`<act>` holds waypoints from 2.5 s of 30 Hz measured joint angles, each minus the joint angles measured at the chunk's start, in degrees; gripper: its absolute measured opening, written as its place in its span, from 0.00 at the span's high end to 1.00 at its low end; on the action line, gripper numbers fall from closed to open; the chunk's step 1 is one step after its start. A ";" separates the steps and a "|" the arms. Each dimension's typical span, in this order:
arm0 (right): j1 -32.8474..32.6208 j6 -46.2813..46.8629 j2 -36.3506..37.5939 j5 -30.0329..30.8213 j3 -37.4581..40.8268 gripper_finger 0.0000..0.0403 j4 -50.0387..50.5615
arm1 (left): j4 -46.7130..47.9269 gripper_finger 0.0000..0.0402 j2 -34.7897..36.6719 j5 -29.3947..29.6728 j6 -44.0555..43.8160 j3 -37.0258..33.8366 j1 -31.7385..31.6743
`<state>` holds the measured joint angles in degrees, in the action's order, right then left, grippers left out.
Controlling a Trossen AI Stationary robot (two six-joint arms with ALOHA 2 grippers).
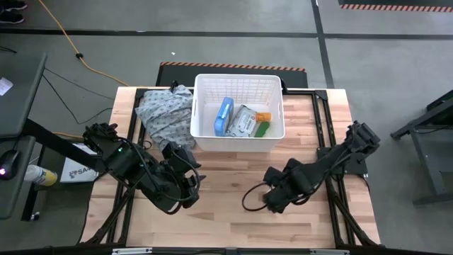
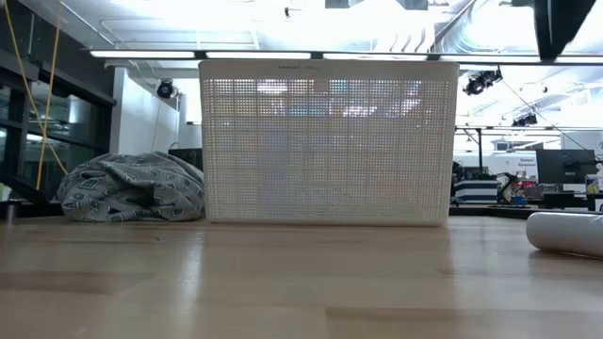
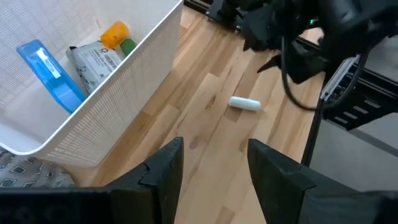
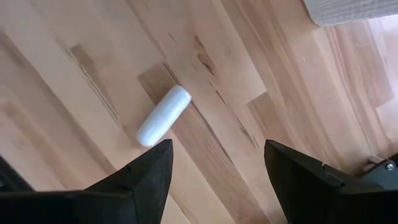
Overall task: Pick & place medical supplies in basket/bin
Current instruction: Put the white gauze into the white bin
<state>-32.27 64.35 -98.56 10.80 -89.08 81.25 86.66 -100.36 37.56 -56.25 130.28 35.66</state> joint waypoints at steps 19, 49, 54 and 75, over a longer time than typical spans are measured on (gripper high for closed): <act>1.95 2.73 -3.74 -5.08 9.28 0.40 -10.85 | -0.14 0.47 0.00 -1.47 -0.02 0.00 0.02; 2.46 6.31 -3.65 -10.13 20.65 0.40 -31.69 | -0.16 0.47 0.00 -1.51 -0.01 0.00 0.00; 2.84 6.26 -3.65 -9.68 20.65 0.40 -31.85 | -0.14 0.47 0.00 -1.53 0.02 0.00 0.00; 2.78 6.77 -3.76 -8.23 20.65 0.40 -32.72 | -0.03 0.47 0.00 -1.64 0.44 0.02 0.00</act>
<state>-29.50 71.12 -102.32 2.57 -68.42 48.53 86.63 -100.36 35.92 -55.81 130.30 35.66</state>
